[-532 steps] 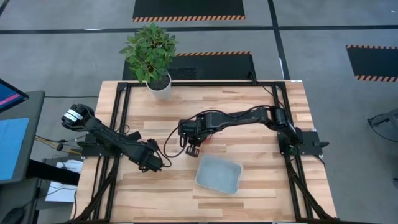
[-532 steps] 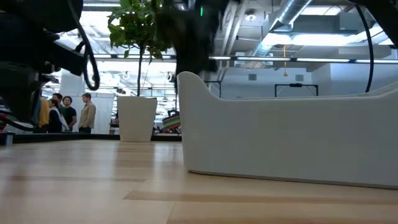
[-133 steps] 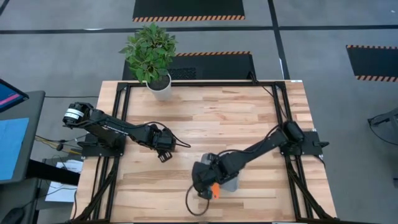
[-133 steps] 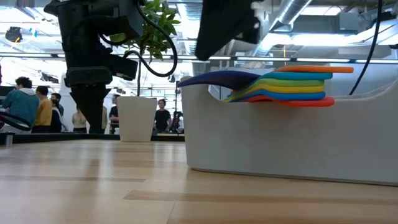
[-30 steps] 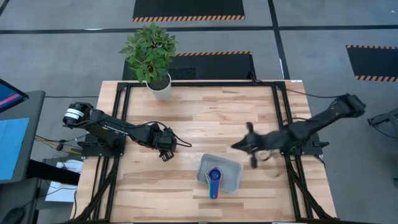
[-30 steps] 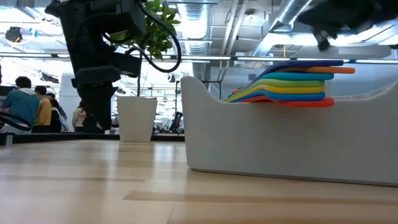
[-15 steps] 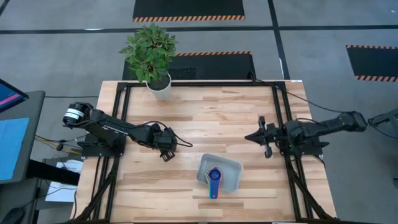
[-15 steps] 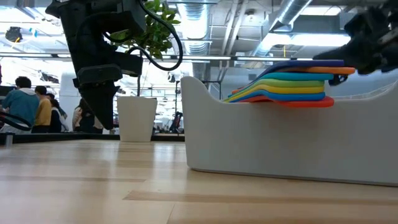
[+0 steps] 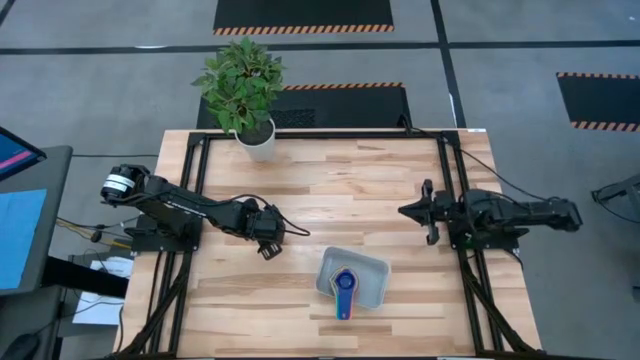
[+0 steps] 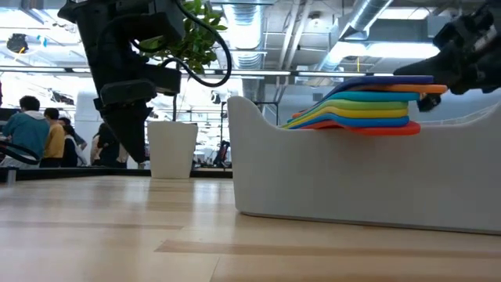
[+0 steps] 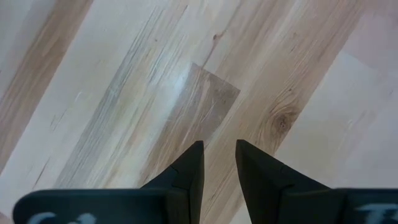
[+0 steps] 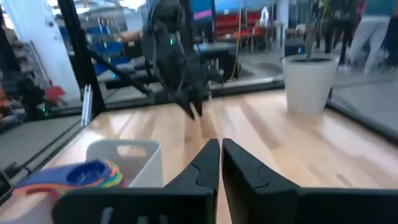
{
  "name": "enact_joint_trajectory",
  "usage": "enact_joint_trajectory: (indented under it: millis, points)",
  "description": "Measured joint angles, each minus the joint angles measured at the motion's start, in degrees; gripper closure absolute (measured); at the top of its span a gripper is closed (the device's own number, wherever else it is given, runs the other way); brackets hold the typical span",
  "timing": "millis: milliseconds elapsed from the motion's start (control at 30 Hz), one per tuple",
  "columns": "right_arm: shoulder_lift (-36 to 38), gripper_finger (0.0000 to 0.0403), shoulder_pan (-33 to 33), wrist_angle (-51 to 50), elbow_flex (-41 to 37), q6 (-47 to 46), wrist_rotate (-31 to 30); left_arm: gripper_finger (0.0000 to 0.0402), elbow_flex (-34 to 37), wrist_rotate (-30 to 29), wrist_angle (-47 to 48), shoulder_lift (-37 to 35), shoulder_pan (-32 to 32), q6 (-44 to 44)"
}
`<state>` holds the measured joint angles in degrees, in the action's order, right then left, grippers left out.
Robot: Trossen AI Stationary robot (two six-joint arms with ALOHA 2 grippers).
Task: Nest measuring cups in basket
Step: Return to Home Position
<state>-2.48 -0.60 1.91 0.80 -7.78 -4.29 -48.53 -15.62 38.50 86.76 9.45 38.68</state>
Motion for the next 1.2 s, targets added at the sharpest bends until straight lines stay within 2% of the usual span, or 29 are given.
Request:
enact_joint_trajectory:
  millis: [67,267,400,567,700,867,933,1000,1067,1133,1200]
  points:
    - [-0.52,0.0359,-0.28,-0.17,0.00,-8.41,0.00,0.0320,0.00,0.00,-0.39,0.00,0.00,0.04]
    - [-1.29,0.0364,-1.67,-0.07,0.00,-48.12,-0.07,0.0320,0.00,0.00,-0.76,0.00,0.00,0.08]
    - [-1.31,0.0364,-2.01,-0.07,0.00,-62.18,-0.07,0.0320,0.00,0.00,-0.75,0.00,0.00,0.08]
    - [-1.31,0.0361,-2.01,-0.13,0.00,-63.79,-0.09,0.0320,0.00,-0.07,-0.73,-0.10,0.01,0.08]
    - [-1.31,0.0360,-2.01,-0.15,0.00,-62.45,-0.11,0.0320,0.83,-0.04,-2.05,-5.04,0.96,0.10]
    - [-1.29,0.0360,-2.01,-0.09,0.00,-62.39,-0.13,0.0320,3.97,-2.43,-3.03,-19.19,0.54,0.01]
    - [-1.31,0.0359,-2.01,-0.15,0.00,-62.37,-0.15,0.0320,6.52,-8.76,-4.12,-26.33,0.52,-2.88]
    - [-1.31,0.0358,-2.01,-0.13,0.00,-62.29,-0.13,0.0320,11.15,-15.77,-12.16,-33.92,1.17,-10.28]
    - [-1.31,0.0358,-2.01,-0.15,0.00,-62.28,-0.15,0.0320,17.72,-18.82,-23.88,-42.16,1.29,-19.32]
    - [-1.31,0.0359,-2.01,-0.15,0.00,-62.26,-0.13,0.0320,26.59,-17.90,-37.97,-50.35,0.35,-26.55]
    - [-1.31,0.0360,-2.01,-0.15,0.00,-62.26,-0.15,0.0320,35.26,-12.31,-50.29,-57.81,-2.01,-31.20]
